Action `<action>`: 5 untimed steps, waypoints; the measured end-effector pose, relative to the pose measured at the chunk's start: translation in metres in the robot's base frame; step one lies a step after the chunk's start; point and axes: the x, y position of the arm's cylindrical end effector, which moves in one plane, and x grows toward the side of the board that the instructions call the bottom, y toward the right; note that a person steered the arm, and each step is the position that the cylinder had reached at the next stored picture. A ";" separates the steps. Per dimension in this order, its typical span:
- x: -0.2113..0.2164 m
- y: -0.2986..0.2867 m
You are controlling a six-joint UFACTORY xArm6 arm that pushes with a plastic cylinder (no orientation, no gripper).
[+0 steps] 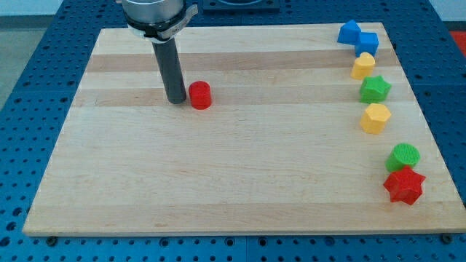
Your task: Push the red circle in between the green circle and the hexagon
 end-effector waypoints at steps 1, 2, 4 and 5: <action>0.000 0.083; 0.010 0.151; 0.004 0.192; 0.041 0.251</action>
